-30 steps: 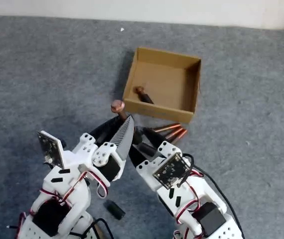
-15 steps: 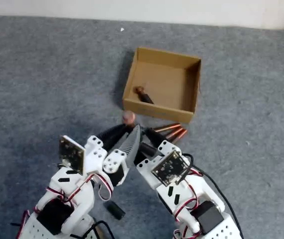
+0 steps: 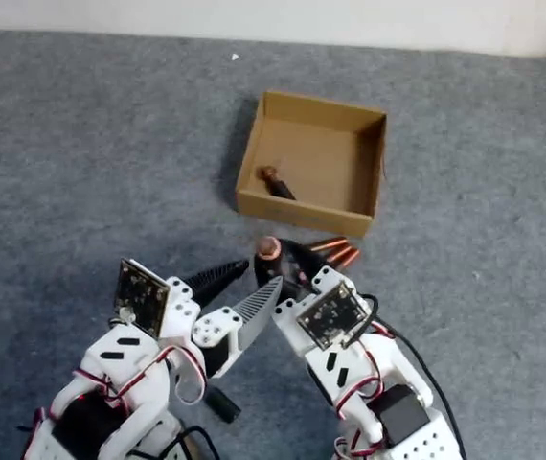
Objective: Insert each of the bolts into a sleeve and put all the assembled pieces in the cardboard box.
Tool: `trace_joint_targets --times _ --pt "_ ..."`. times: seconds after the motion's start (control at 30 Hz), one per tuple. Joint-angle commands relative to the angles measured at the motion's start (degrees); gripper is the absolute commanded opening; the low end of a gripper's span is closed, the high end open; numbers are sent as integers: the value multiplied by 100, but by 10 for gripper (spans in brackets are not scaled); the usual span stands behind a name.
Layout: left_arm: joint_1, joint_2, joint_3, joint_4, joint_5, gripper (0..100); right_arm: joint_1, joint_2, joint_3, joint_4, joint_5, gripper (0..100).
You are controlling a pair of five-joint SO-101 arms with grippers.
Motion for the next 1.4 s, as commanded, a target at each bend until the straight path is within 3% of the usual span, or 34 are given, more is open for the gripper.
trace_joint_targets --times 0.0,0.23,0.47,0.67,0.87,1.17,1.37 --pt "171 -31 -409 264 -53 195 119 -110 -31 -286 9 5" --pt "-752 -31 -927 571 -62 195 127 -110 13 -286 9 5" --pt "-1719 -22 -681 571 -70 191 787 -110 136 -277 9 5" --pt "-2316 -22 -75 536 -88 7 831 -101 163 -277 9 5" --pt "-2993 -31 629 536 -88 5 857 -101 163 -251 9 5" --pt "-3459 -31 1754 527 -88 5 1130 -4 -374 567 18 5" --pt "-3459 -31 1921 527 -633 5 1130 1578 -1429 664 18 5"
